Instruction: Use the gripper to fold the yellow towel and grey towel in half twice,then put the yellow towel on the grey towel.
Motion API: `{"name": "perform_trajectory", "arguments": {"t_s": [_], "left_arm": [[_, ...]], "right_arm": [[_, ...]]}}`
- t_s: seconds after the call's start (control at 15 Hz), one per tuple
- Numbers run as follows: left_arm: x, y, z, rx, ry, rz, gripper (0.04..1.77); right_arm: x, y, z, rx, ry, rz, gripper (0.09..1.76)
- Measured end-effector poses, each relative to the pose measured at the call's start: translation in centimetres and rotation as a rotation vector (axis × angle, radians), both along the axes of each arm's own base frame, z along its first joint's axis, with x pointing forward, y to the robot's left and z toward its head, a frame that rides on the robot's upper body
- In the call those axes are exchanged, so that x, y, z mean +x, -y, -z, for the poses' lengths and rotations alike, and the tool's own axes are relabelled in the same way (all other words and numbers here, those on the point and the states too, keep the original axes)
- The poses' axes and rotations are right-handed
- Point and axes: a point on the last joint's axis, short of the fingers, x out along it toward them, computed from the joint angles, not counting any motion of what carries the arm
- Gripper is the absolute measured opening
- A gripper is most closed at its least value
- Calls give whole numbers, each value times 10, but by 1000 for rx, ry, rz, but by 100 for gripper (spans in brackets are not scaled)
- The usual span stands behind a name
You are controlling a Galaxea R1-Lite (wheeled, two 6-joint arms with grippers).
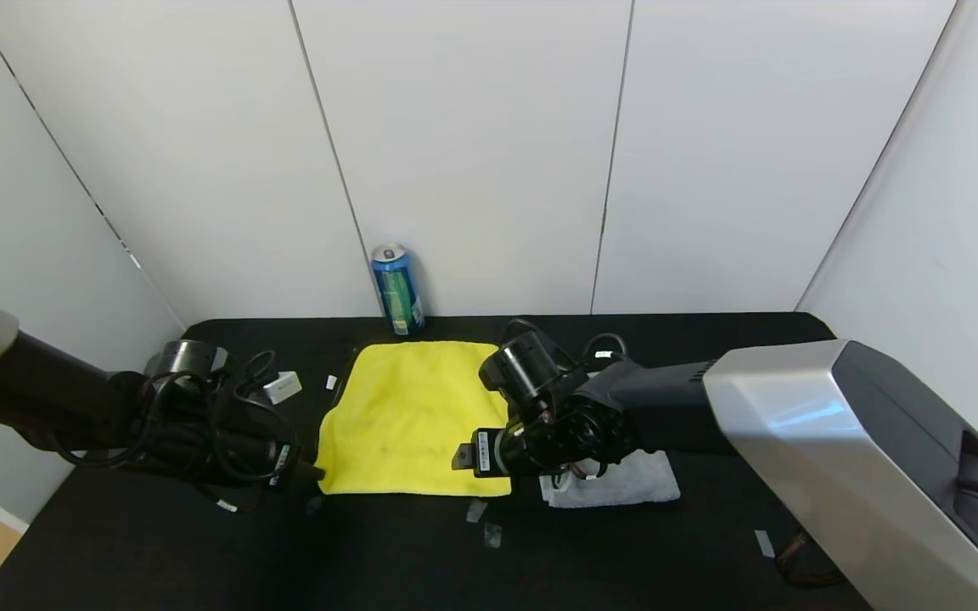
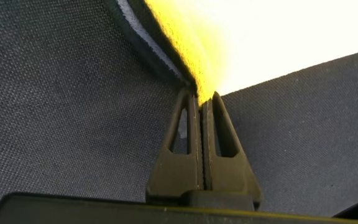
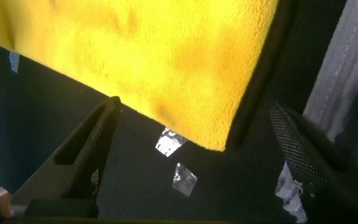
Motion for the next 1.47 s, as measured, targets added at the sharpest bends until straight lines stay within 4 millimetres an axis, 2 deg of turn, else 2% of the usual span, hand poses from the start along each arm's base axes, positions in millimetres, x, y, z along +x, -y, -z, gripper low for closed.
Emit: {"name": "perform_trajectory", "arguments": {"t_s": [0.8, 1.0, 1.13, 1.27, 1.4, 1.47], "left_arm": [[-2, -2, -4, 0, 7, -10, 10], [-2, -2, -4, 0, 6, -10, 10], [-2, -2, -4, 0, 6, -10, 10], [-2, -2, -4, 0, 7, -10, 10], [-2, -2, -4, 0, 7, -10, 10], [-2, -2, -4, 0, 7, -10, 10]], "right_arm": [[-2, -9, 10, -2, -6, -13, 171], [-2, -10, 11, -5, -10, -16, 120], [-2, -10, 12, -2, -13, -12, 95], [-2, -10, 12, -2, -13, -10, 76], [-2, -10, 12, -2, -13, -9, 14], [-2, -10, 12, -1, -13, -9, 14]]}}
